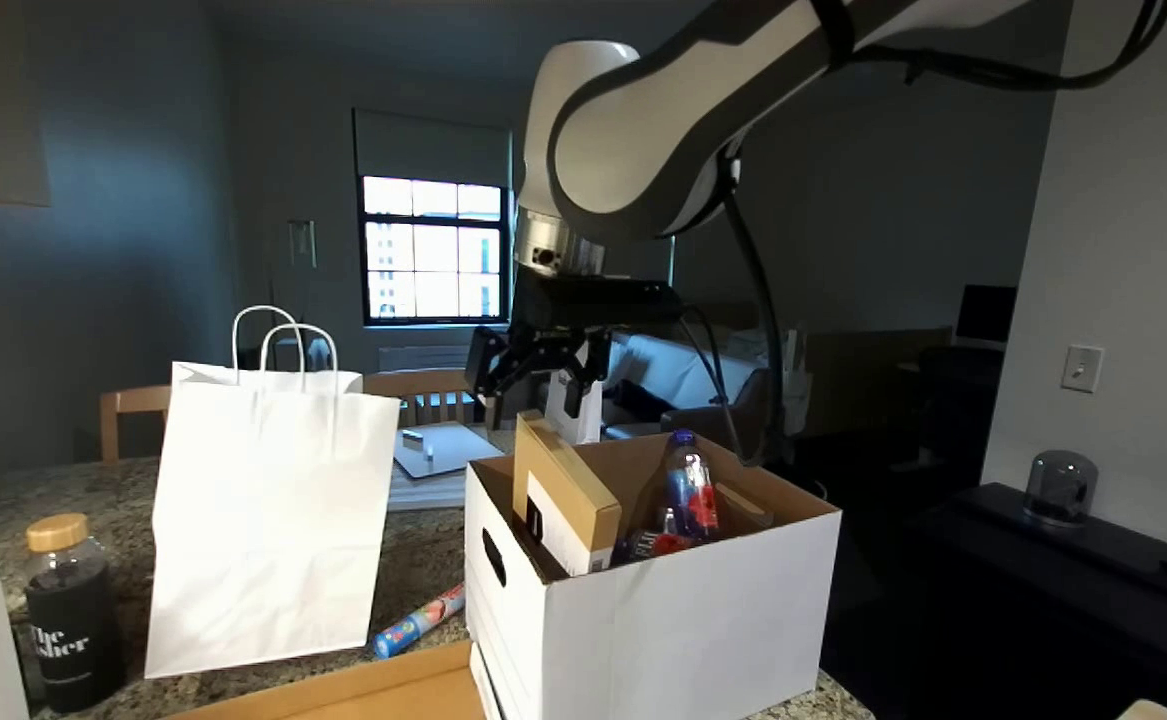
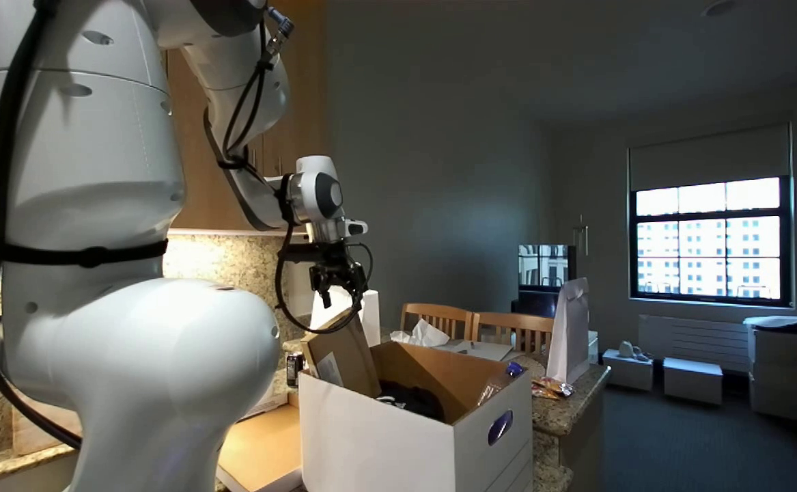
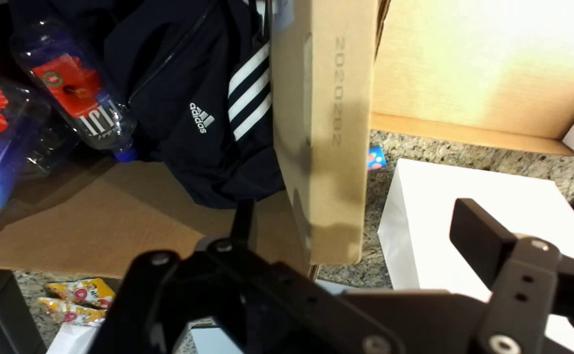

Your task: Put the water bottle and the cardboard box into the bigger box

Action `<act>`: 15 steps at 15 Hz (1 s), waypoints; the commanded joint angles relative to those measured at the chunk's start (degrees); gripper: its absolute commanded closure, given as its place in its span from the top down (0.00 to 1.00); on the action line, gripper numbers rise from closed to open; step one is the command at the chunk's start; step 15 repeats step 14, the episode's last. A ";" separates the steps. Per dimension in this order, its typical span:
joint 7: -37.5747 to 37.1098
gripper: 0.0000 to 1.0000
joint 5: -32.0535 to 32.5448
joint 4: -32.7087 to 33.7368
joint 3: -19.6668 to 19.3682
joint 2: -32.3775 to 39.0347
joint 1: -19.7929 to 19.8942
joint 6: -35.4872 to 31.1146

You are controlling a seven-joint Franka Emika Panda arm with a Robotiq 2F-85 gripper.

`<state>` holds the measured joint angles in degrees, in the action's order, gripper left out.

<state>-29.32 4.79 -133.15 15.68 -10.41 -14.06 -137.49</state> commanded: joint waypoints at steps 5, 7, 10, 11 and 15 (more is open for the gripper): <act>6.31 1.00 -4.31 1.43 0.49 -0.28 0.24 2.15; 6.42 1.00 -4.33 1.43 0.49 -0.28 0.23 2.16; 6.43 1.00 -4.33 1.43 0.49 -0.28 0.23 2.17; 6.43 1.00 -4.33 1.43 0.49 -0.28 0.23 2.17; 6.43 1.00 -4.33 1.43 0.49 -0.28 0.22 2.17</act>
